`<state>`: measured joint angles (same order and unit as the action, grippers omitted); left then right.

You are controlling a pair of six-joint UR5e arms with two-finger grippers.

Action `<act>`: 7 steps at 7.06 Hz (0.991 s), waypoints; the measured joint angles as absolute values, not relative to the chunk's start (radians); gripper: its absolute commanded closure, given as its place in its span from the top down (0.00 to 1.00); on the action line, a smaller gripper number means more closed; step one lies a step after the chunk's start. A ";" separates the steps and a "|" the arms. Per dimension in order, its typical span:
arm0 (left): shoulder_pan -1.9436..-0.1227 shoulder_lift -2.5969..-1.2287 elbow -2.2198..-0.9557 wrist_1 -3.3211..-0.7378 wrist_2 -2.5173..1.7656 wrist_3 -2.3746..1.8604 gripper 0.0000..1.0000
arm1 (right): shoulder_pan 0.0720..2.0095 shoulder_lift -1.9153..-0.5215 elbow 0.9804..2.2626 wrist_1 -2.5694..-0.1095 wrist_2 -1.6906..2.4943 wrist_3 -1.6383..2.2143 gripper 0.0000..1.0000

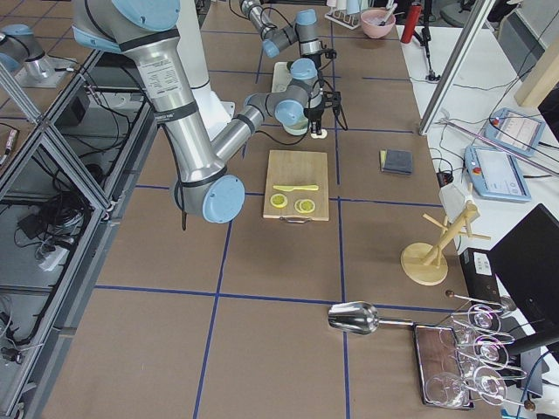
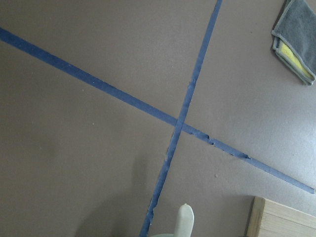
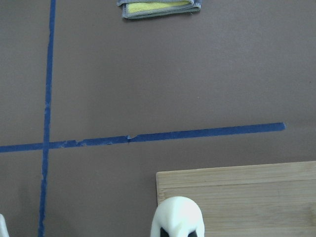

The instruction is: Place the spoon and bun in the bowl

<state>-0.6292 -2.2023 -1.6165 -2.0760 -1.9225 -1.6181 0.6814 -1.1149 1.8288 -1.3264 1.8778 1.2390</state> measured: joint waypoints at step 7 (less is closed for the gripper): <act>-0.858 -2.089 -1.795 -1.686 -1.950 -1.006 1.00 | 0.490 -0.892 1.631 -1.324 1.769 1.332 0.99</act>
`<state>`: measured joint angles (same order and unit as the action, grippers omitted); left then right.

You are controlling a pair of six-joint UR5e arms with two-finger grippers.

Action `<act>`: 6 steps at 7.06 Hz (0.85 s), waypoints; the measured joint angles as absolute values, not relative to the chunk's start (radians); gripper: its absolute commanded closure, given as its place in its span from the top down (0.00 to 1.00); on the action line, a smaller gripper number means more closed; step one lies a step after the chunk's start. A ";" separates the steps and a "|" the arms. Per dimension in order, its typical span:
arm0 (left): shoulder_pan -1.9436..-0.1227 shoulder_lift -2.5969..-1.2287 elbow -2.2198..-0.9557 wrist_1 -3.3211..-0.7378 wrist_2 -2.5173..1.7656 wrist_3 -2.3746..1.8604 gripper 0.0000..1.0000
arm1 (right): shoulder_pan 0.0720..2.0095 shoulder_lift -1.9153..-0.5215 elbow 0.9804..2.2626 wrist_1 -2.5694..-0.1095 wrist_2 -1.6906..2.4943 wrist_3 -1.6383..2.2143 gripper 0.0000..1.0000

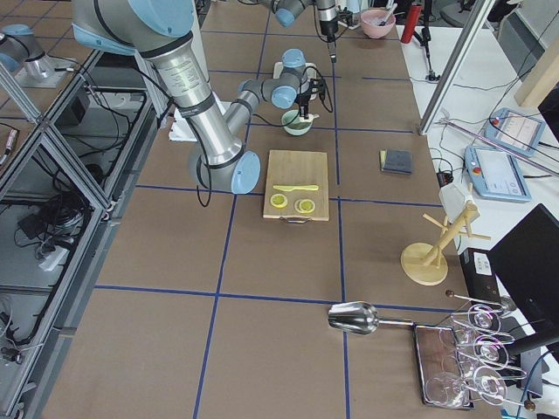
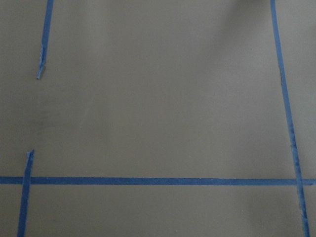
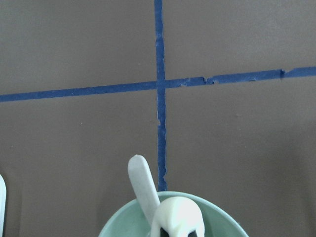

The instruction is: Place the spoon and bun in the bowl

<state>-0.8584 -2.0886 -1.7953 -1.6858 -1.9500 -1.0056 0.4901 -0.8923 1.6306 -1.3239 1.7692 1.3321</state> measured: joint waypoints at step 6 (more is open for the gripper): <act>-0.986 -2.047 -1.791 -1.635 -2.039 -0.750 1.00 | 0.479 -0.881 1.641 -1.328 1.767 1.380 1.00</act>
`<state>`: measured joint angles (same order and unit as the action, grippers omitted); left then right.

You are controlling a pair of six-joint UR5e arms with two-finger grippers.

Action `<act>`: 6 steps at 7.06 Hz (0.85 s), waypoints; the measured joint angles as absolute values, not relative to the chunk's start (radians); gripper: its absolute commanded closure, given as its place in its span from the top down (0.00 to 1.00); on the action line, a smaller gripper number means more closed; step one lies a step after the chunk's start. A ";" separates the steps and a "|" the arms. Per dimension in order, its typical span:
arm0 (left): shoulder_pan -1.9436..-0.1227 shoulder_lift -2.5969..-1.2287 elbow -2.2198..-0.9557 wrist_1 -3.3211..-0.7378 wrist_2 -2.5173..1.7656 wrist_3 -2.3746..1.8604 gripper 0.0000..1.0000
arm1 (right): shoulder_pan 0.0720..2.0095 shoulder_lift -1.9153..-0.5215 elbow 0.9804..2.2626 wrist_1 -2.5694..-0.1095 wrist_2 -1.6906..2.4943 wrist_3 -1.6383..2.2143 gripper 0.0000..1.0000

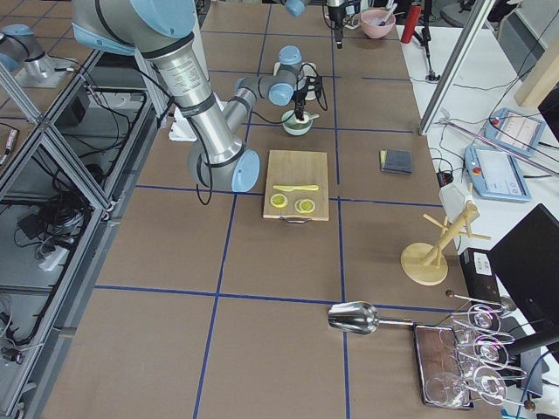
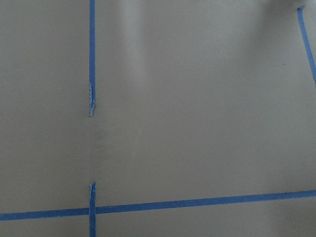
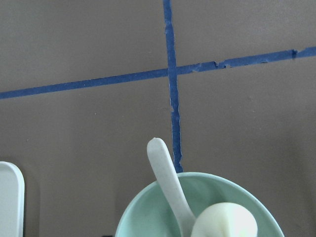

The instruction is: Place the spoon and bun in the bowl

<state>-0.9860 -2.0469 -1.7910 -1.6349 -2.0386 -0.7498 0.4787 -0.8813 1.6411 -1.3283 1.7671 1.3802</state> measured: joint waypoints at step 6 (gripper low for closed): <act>-1.073 -1.960 -1.779 -1.630 -2.057 -0.532 1.00 | 0.481 -0.876 1.641 -1.329 1.767 1.388 1.00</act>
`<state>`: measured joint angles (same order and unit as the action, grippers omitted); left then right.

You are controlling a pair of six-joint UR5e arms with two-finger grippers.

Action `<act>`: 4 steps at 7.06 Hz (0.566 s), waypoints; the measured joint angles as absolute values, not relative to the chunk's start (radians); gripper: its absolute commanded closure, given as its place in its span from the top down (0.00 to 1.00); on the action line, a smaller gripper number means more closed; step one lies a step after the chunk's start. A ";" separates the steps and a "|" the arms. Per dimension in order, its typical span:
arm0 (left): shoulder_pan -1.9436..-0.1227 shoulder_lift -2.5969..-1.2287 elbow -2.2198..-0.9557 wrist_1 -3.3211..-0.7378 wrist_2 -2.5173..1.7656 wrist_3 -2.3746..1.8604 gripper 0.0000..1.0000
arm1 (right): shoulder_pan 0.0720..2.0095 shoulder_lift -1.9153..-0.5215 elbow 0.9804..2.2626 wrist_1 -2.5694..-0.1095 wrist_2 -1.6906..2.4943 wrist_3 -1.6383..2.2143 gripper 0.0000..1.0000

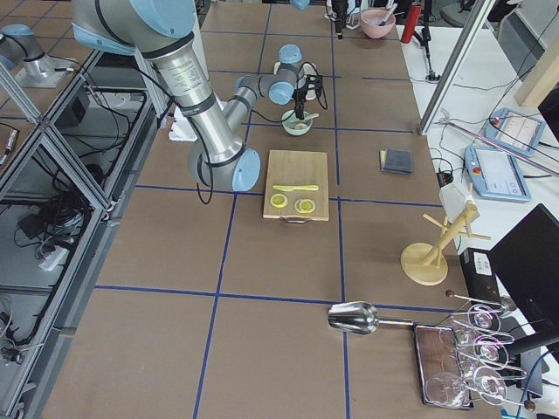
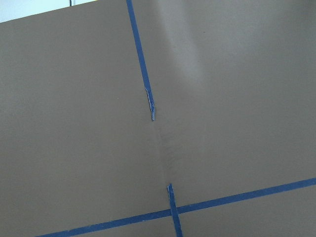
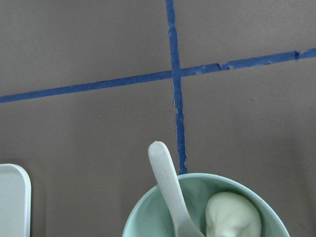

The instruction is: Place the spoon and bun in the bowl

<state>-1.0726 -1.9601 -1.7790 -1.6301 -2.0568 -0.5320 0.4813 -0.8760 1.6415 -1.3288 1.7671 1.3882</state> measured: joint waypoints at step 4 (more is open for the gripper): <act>-1.273 -1.836 -1.717 -1.633 -2.212 -0.225 1.00 | 0.606 -0.904 1.735 -1.461 1.872 1.356 1.00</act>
<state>-1.2733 -1.8361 -1.7172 -1.6331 -2.2120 -0.2251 0.6061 -0.9043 1.7350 -1.4612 1.8721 1.3558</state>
